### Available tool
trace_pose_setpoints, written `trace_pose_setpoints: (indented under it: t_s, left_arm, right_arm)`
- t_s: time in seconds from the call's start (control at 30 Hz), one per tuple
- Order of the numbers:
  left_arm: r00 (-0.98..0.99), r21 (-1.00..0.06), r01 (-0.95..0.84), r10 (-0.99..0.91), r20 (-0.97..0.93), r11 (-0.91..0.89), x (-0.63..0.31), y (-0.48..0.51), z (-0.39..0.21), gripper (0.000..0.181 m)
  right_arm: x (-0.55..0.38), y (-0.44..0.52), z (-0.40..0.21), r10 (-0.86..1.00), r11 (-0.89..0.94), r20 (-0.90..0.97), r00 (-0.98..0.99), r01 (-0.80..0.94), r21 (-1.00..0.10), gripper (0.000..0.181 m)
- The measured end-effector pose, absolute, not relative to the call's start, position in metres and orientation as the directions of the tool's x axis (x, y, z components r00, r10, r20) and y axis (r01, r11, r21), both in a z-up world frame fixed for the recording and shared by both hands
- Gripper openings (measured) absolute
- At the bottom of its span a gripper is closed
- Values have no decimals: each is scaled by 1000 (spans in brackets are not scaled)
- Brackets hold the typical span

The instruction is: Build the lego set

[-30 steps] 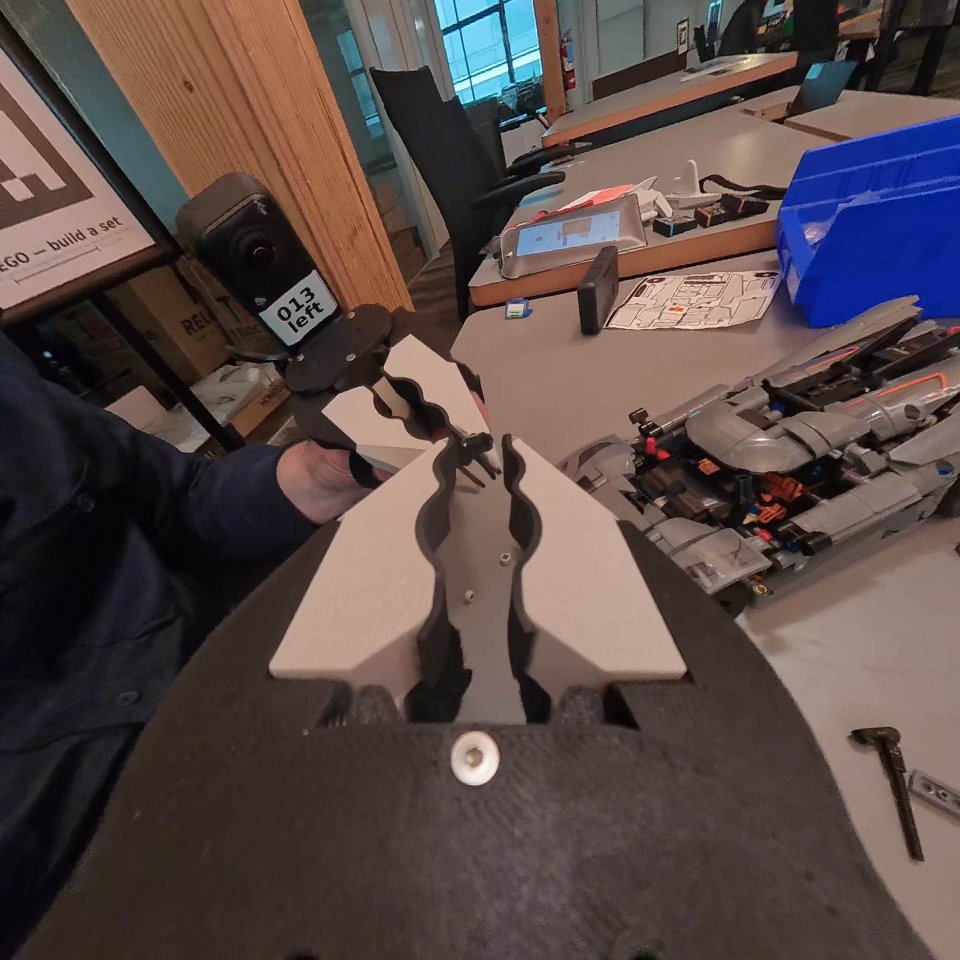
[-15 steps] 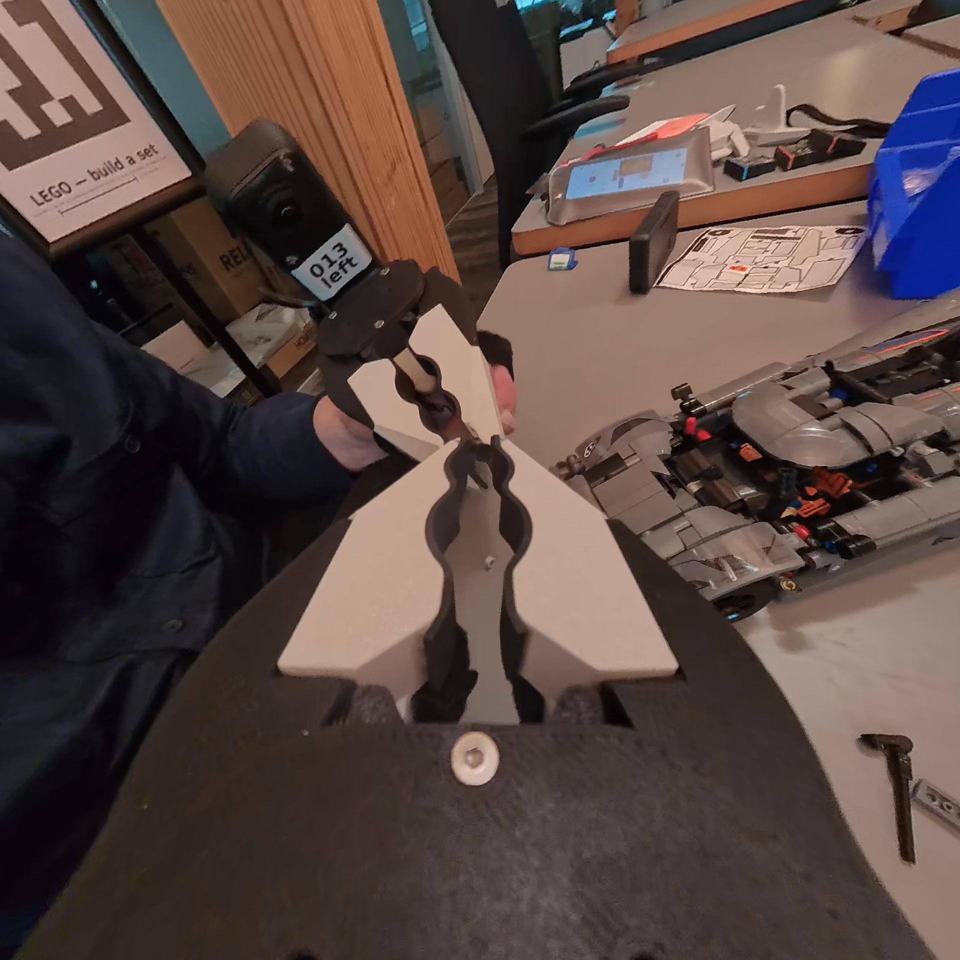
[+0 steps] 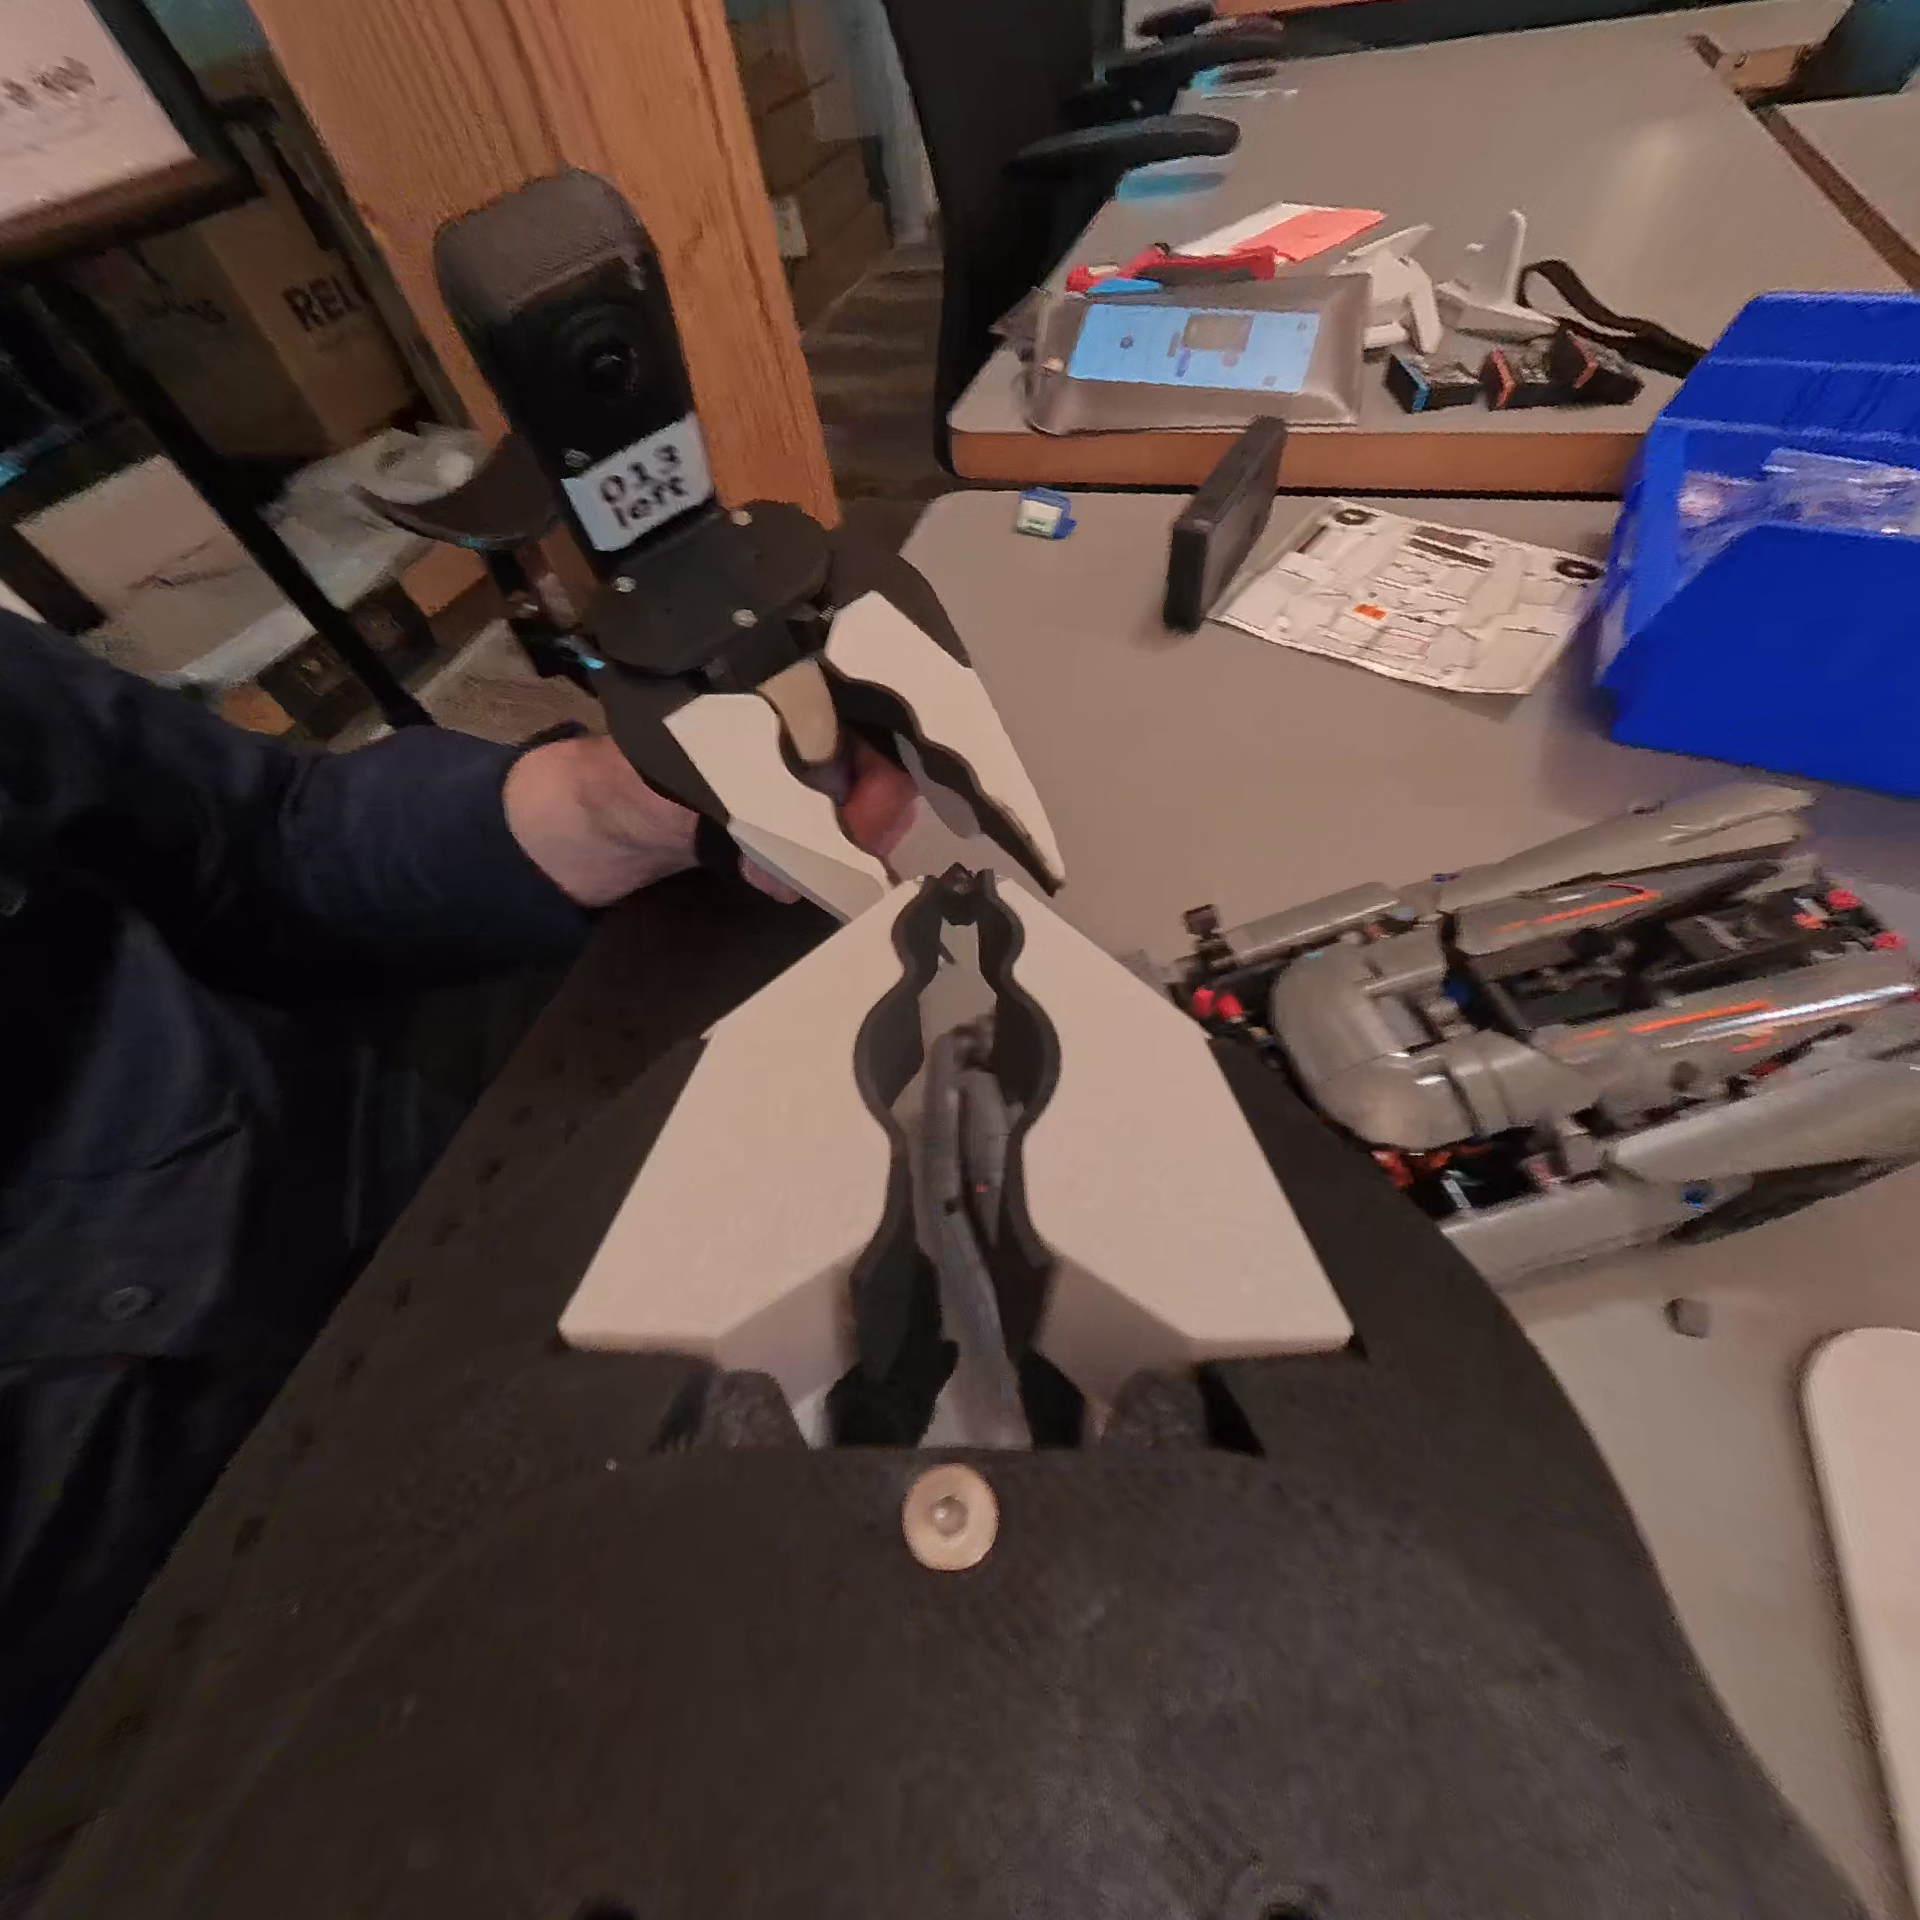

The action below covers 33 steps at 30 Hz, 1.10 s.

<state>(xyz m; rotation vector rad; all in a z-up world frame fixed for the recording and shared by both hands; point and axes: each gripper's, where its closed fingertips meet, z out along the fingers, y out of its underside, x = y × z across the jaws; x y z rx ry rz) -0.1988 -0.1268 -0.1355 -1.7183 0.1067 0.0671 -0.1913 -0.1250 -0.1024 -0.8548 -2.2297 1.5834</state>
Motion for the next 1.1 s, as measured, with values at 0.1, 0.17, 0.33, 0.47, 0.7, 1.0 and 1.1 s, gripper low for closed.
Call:
trace_pose_setpoints:
  t_s: [0.1, 0.17, 0.33, 0.47, 0.7, 1.0, 1.1]
  left_arm:
    - [993, -975, -106, 20, -113, -197, -223, -127, -148, 36]
    - [994, -966, -96, 27, -105, -241, -231, -124, -160, 44]
    - [988, -941, -146, 10, -156, -306, -231, -118, -177, 49]
    - [985, -921, -162, 3, -175, -355, -229, -113, -188, 52]
    - [982, -898, -173, 0, -189, -405, -227, -107, -200, 56]
    - [986, -900, -157, -6, -169, -406, -227, -107, -202, 53]
    - [985, -899, -160, -2, -174, -407, -228, -107, -202, 53]
  right_arm:
    - [-213, -119, -118, 631, 296, -85, -771, 341, -892, 5]
    - [-226, -113, -134, 650, 344, -70, -757, 375, -861, 4]
    - [-243, -114, -161, 637, 372, -118, -762, 437, -819, 5]
    - [-250, -114, -175, 642, 452, -73, -763, 454, -768, 4]
    - [-256, -109, -177, 641, 545, -6, -767, 461, -701, 4]
    - [-255, -113, -182, 612, 587, -25, -790, 475, -656, 4]
    - [-255, -114, -182, 603, 606, -12, -798, 468, -643, 4]
